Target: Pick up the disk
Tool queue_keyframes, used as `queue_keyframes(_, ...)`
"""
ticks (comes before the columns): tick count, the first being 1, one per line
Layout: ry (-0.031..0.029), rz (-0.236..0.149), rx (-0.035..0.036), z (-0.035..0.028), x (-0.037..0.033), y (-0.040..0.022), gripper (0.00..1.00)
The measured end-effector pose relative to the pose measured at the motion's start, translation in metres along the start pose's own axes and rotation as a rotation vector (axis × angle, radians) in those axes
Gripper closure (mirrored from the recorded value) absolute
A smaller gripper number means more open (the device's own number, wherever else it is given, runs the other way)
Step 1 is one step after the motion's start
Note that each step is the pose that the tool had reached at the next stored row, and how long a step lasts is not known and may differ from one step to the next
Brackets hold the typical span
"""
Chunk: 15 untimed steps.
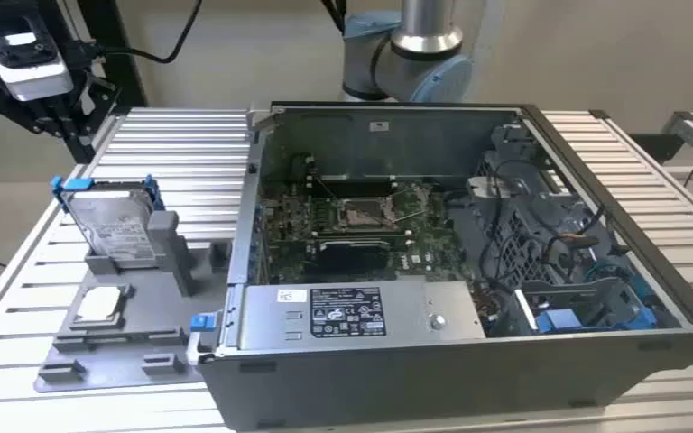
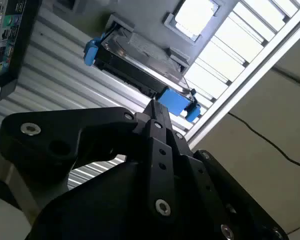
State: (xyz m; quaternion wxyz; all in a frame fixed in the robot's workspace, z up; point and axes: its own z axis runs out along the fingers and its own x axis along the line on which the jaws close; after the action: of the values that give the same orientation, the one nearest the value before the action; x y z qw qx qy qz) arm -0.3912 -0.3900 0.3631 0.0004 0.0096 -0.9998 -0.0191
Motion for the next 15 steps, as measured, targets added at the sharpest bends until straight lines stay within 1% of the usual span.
queue_keyframes(11, 0.0002, -0.002, 0.0001, -0.0001, 0.0001, 0.0, 1.0)
queue_keyframes(13, 0.0008, -0.021, 0.0001, 0.0, 0.0006, 0.0, 1.0)
queue_keyframes(15, 0.0019, -0.051, 0.0002, 0.0, 0.001, 0.0, 1.0)
